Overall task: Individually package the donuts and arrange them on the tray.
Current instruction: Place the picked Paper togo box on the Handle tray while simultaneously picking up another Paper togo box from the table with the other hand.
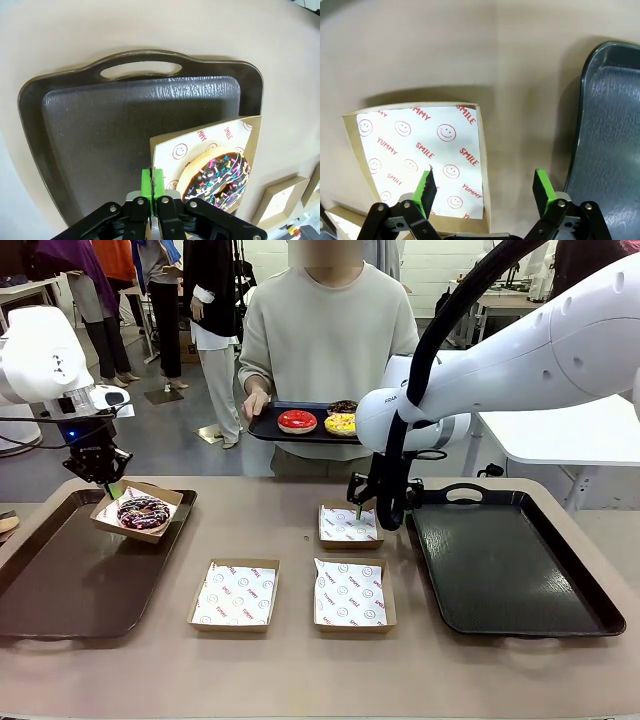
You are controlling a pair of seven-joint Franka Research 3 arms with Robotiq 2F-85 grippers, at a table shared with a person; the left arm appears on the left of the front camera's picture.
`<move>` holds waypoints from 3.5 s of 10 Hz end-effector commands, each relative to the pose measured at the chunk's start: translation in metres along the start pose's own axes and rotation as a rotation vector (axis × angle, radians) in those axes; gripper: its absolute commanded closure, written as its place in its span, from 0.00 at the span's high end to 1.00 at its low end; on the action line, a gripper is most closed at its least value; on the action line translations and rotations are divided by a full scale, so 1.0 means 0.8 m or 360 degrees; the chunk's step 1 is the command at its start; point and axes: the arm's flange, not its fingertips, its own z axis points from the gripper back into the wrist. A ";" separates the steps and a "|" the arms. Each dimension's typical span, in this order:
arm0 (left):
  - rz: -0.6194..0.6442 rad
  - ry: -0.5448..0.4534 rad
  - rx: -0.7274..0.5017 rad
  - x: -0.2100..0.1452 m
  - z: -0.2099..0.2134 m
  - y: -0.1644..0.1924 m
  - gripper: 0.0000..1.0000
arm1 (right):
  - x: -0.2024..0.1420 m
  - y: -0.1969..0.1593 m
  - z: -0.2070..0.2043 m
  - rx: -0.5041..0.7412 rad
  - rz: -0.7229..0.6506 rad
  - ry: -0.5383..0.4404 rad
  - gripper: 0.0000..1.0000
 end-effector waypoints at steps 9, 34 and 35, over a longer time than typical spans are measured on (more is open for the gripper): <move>0.0122 0.0071 0.0027 0.053 -0.019 -0.008 0.01 | 0.007 0.007 -0.014 -0.0025 0.0120 -0.0005 1.00; -0.0089 0.0024 -0.0446 -0.019 0.038 0.020 1.00 | -0.025 0.004 0.089 -0.0011 0.0018 -0.0003 0.00; -0.0114 0.0002 -0.0605 -0.038 0.052 0.035 1.00 | -0.031 0.003 0.115 -0.0014 0.0006 -0.0009 0.00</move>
